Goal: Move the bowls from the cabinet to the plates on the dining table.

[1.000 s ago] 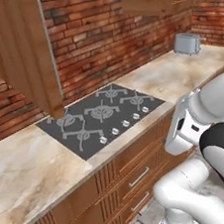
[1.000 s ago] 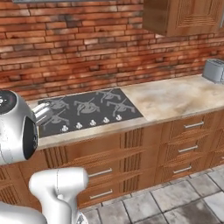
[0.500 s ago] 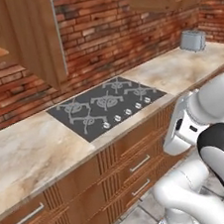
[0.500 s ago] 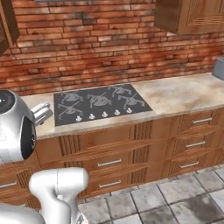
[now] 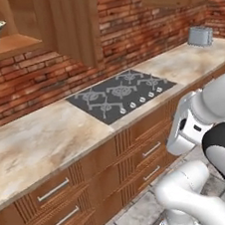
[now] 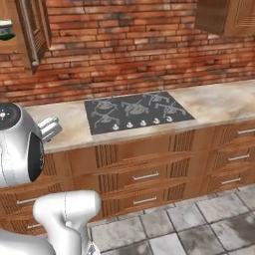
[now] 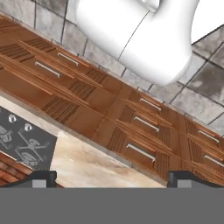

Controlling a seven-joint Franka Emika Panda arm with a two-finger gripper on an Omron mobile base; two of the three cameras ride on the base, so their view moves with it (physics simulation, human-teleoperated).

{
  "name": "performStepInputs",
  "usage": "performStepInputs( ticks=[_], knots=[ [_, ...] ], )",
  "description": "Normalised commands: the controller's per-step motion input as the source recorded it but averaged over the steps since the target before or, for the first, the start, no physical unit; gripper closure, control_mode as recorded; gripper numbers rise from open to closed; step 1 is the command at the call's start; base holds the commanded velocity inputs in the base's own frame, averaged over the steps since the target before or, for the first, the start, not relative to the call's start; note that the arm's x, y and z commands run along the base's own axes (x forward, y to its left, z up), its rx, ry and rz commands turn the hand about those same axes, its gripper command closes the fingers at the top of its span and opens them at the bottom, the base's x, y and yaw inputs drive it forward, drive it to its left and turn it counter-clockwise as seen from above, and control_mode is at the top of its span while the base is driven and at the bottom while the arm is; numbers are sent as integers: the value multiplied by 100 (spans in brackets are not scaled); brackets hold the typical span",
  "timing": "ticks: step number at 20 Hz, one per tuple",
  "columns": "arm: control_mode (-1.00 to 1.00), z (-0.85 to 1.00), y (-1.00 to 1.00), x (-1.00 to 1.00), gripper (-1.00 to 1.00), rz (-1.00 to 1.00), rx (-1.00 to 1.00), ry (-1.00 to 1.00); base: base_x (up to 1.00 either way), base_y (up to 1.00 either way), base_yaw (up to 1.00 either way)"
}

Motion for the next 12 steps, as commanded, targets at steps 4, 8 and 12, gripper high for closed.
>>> performStepInputs(
  ticks=[4,8,12],
  knots=[
    [100,0,0,0,-100,0,0,0,-25,100,0],
    [100,0,0,0,-100,0,0,0,-2,98,0],
    [100,0,0,0,-100,0,0,0,26,58,0]
  ],
)
